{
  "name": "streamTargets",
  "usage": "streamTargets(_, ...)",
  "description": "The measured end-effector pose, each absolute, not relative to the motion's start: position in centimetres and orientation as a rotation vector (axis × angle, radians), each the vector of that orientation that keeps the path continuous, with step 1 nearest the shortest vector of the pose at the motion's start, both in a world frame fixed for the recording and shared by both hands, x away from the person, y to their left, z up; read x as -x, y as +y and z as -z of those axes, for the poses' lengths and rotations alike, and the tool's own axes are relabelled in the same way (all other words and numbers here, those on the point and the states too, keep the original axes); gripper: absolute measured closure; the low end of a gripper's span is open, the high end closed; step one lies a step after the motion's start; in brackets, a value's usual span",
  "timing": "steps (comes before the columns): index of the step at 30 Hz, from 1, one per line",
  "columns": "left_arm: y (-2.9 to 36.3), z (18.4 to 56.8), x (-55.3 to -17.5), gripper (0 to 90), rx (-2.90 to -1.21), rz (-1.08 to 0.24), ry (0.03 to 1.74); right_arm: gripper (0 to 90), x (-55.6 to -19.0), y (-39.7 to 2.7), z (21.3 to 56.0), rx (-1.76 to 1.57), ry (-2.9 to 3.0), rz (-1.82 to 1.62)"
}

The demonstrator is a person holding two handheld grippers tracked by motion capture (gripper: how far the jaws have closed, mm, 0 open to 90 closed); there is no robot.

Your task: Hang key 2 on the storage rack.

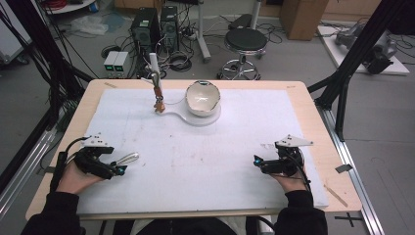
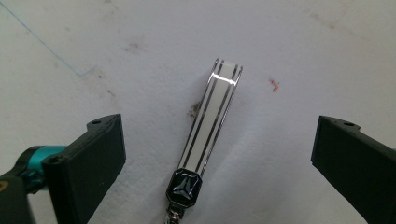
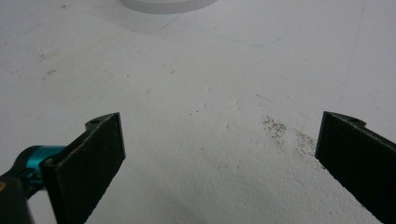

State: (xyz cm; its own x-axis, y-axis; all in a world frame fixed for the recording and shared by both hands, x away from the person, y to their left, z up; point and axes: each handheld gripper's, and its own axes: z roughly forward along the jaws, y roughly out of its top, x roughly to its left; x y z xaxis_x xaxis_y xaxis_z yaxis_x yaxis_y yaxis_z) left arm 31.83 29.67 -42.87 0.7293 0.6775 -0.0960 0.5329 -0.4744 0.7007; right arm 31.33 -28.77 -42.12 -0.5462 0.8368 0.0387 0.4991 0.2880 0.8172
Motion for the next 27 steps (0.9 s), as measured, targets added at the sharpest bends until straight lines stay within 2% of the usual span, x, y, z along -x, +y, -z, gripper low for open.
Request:
streamTargets(2, 29.6, 43.0, -32.0, 4.5, -2.201, -0.250, 0.906, 0.7, -31.3, -28.8, 42.2, -1.203, 2.164, -1.151)
streamTargets(4, 29.4, 43.2, -32.1, 10.5, -2.214, -0.232, 0.888, 0.6, -31.3, -28.9, 42.2, -1.199, 2.166, -1.149)
streamTargets(12, 28.4, 43.3, -33.2, 14.6, -2.276, -0.190, 0.901, 0.6, -31.4, -28.6, 42.4, -1.200, 2.180, -1.135)
streamTargets(19, 26.9, 43.2, -34.6, 28.4, -2.338, -0.214, 0.903, 0.7, -31.6, -28.6, 42.4, -1.193, 2.179, -1.138)
streamTargets(20, 26.9, 43.0, -34.7, 31.9, -2.340, -0.225, 0.912, 0.7, -31.5, -28.6, 42.4, -1.200, 2.183, -1.137)
streamTargets(23, 27.0, 42.9, -34.8, 50.7, -2.330, -0.224, 0.921, 0.7, -31.5, -28.6, 42.4, -1.197, 2.183, -1.136)
streamTargets(27, 27.2, 42.7, -34.6, 69.1, -2.341, -0.285, 0.903, 0.6, -31.5, -28.5, 42.5, -1.196, 2.186, -1.135)
